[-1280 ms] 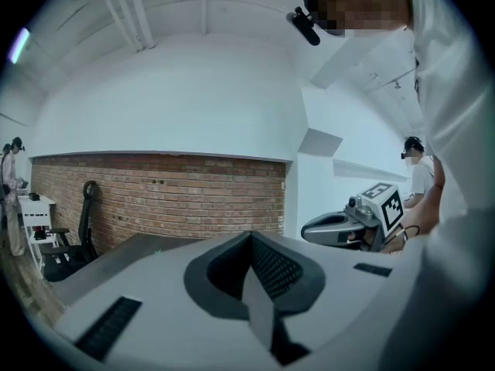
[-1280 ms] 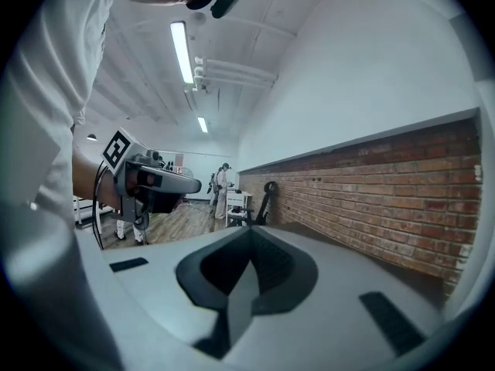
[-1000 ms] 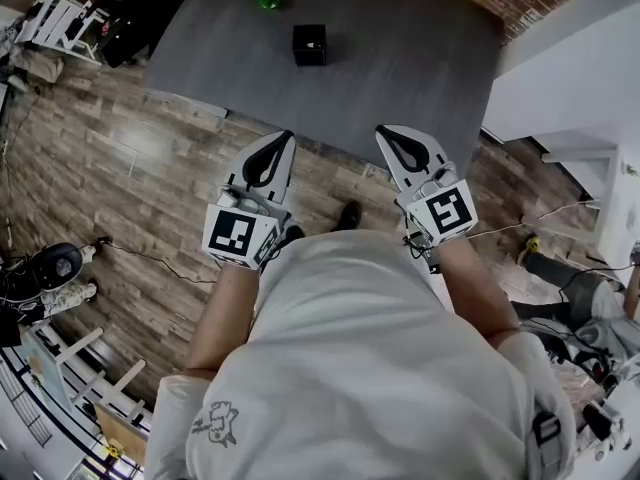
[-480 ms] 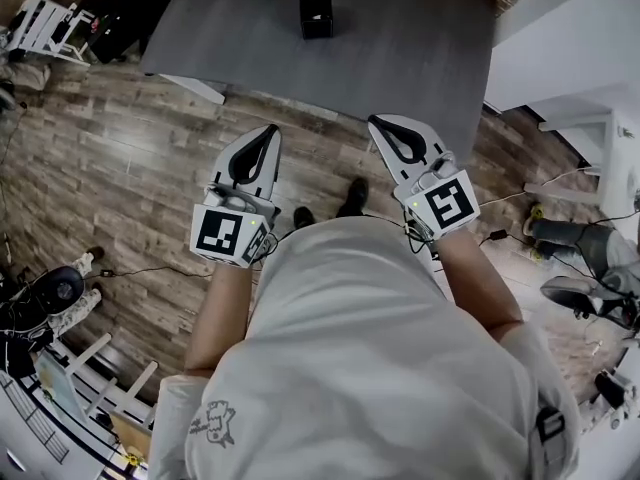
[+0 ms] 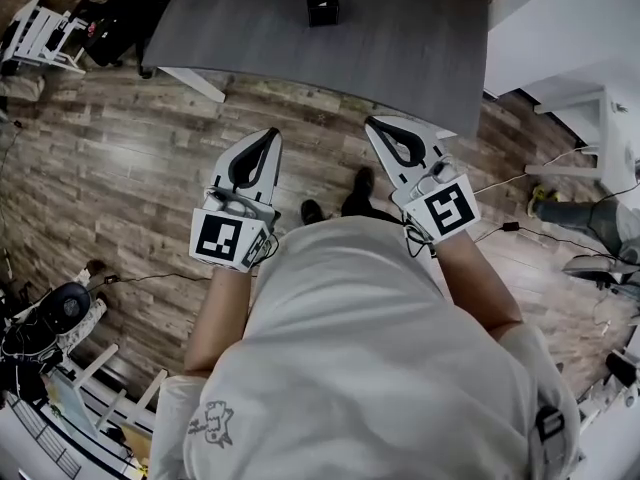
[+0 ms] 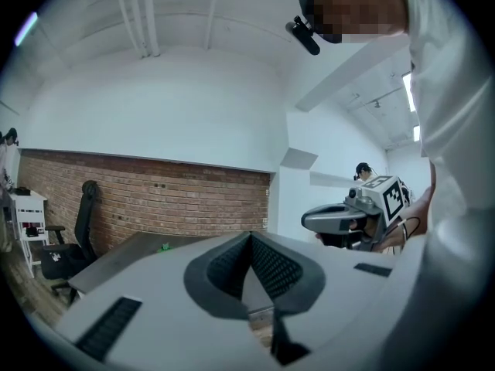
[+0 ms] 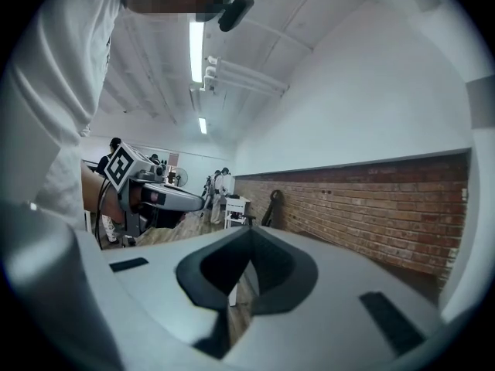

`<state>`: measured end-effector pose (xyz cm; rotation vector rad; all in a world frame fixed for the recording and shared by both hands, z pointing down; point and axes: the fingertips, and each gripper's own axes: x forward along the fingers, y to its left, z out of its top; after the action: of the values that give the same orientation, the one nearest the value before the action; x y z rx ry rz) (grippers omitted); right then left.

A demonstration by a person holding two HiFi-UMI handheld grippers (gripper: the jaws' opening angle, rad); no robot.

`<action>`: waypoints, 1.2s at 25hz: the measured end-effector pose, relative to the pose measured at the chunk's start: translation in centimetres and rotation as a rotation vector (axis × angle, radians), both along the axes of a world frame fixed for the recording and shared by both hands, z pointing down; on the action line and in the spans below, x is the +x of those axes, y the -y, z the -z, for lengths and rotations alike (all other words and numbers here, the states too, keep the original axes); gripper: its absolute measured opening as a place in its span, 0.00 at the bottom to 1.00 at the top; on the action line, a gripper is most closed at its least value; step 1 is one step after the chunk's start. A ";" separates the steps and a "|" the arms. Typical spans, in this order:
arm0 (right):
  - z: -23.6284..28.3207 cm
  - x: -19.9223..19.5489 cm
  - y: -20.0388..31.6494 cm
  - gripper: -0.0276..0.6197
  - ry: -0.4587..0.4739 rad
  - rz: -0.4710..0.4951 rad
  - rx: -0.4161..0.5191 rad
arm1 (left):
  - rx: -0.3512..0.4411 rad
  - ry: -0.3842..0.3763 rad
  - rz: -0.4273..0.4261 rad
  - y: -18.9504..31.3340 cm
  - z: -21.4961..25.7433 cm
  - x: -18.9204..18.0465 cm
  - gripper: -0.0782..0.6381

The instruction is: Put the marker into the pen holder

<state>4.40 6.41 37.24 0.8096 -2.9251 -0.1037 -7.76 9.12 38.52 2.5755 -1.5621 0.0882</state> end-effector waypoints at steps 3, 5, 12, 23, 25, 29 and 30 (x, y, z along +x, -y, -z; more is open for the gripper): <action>0.3 -0.8 -1.6 0.05 0.007 -0.009 0.009 | 0.010 -0.004 -0.007 -1.4 0.0 -0.9 0.12; 0.4 -1.1 -2.4 0.05 0.008 -0.015 0.019 | 0.027 -0.004 -0.008 -2.3 0.3 -1.5 0.12; 0.8 -1.8 -3.8 0.05 0.005 -0.027 0.044 | 0.063 0.011 -0.009 -3.7 1.2 -2.9 0.12; 1.4 -3.3 -4.5 0.05 -0.006 -0.032 0.073 | 0.064 -0.004 -0.023 -4.4 1.0 -4.0 0.12; 1.4 -3.5 -4.7 0.05 0.004 -0.034 0.058 | 0.062 -0.008 -0.029 -4.3 0.9 -4.1 0.12; 1.4 -3.8 -4.5 0.05 -0.006 -0.038 0.063 | 0.061 -0.017 -0.037 -4.2 1.1 -4.3 0.12; 1.4 -3.8 -4.3 0.05 -0.012 -0.038 0.072 | 0.062 -0.017 -0.038 -4.1 1.1 -4.3 0.12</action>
<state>0.62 10.72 35.80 0.8717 -2.9084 -0.2114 -12.06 13.18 37.38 2.6461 -1.5335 0.0220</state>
